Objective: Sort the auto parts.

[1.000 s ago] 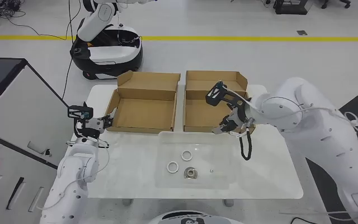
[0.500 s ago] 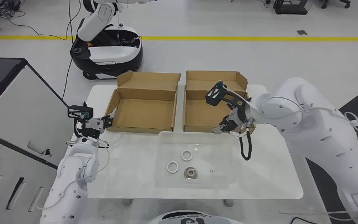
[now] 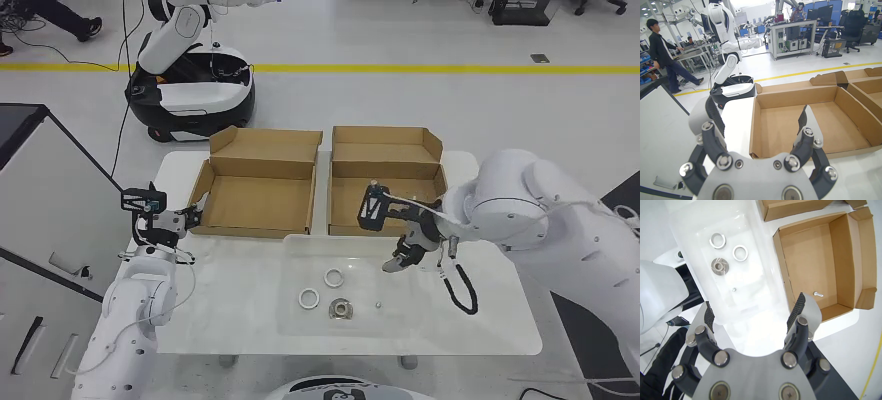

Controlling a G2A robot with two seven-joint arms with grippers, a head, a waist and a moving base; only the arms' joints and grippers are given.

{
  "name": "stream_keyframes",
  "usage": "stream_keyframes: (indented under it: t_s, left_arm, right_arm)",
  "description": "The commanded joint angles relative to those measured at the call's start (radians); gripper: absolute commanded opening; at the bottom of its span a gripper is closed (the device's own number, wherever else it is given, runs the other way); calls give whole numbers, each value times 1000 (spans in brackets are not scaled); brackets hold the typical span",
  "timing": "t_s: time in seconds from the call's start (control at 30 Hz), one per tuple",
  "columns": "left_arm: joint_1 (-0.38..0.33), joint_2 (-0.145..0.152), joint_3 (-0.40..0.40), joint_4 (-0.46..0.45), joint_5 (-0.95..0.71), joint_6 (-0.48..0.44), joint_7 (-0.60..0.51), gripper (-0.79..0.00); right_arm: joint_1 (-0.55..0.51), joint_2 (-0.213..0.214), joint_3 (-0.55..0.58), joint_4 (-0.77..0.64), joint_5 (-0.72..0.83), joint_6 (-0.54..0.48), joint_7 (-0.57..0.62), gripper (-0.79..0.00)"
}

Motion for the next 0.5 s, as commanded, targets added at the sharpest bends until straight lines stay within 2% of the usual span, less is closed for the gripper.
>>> stream_keyframes:
  t_s: [0.0, 0.27, 0.47]
  left_arm:
    - [0, 0, 0, 0, 0, 0, 0, 0]
    - [0, 0, 0, 0, 0, 0, 0, 0]
    - [0, 0, 0, 0, 0, 0, 0, 0]
  right_arm:
    - [38, 14, -59, -6, 11, -11, 0, 0]
    - [221, 60, -286, -20, 91, -22, 0, 0]
    - [344, 71, -441, -19, 163, -15, 0, 0]
